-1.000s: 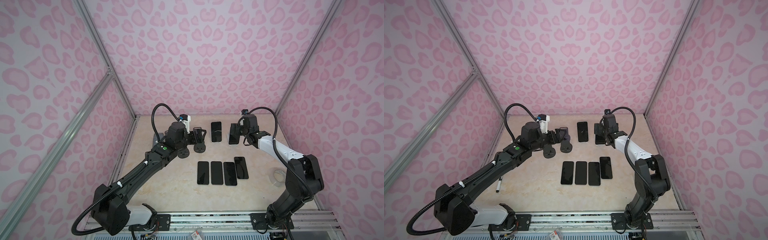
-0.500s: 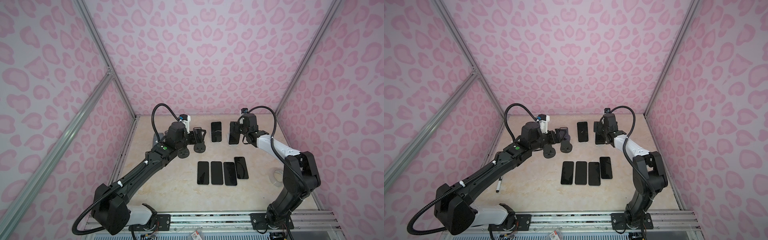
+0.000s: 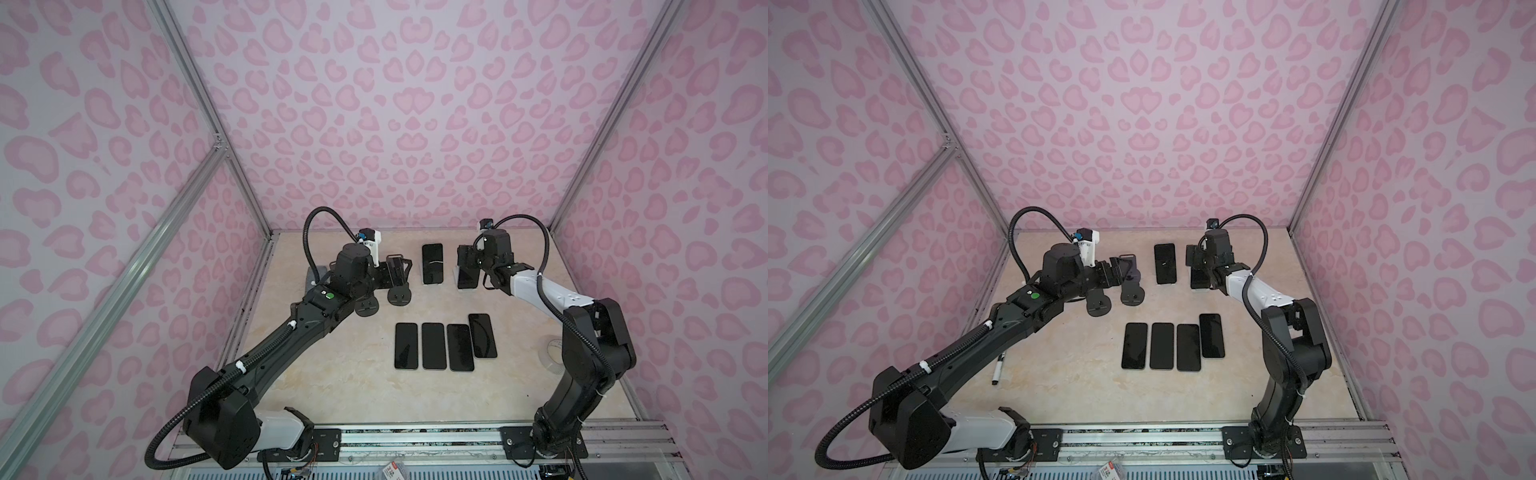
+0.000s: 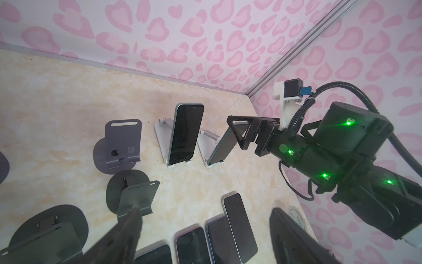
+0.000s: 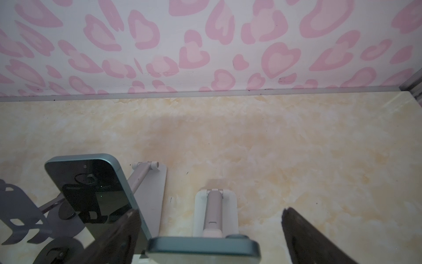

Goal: Remove the phone from the phone stand

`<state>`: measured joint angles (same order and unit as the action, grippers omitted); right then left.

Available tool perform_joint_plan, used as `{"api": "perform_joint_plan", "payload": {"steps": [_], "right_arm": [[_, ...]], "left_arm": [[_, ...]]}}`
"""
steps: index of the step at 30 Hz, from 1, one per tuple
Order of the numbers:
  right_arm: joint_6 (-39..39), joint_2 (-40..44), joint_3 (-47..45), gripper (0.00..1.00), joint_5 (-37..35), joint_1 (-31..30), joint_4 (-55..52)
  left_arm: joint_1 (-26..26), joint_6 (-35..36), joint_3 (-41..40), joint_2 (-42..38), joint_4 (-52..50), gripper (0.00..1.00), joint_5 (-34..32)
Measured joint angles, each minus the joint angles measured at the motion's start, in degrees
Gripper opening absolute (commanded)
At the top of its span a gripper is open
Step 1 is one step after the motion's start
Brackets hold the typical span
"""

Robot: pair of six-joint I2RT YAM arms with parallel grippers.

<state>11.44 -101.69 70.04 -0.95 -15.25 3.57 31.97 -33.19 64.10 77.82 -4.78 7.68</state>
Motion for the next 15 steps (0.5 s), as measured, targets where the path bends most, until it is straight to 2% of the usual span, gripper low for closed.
{"api": "perform_joint_plan", "payload": {"steps": [8, 15], "right_arm": [[1.53, -1.01, -2.08, 0.99, 1.01, -0.15, 1.22], [1.88, -1.2, -2.8, 0.94, 1.11, -0.79, 1.25]], "left_arm": [[-0.09, -0.22, 0.0, 0.7, 0.11, 0.9, 0.48], [-0.11, -0.81, 0.0, 1.29, 0.13, 0.89, 0.9]]}}
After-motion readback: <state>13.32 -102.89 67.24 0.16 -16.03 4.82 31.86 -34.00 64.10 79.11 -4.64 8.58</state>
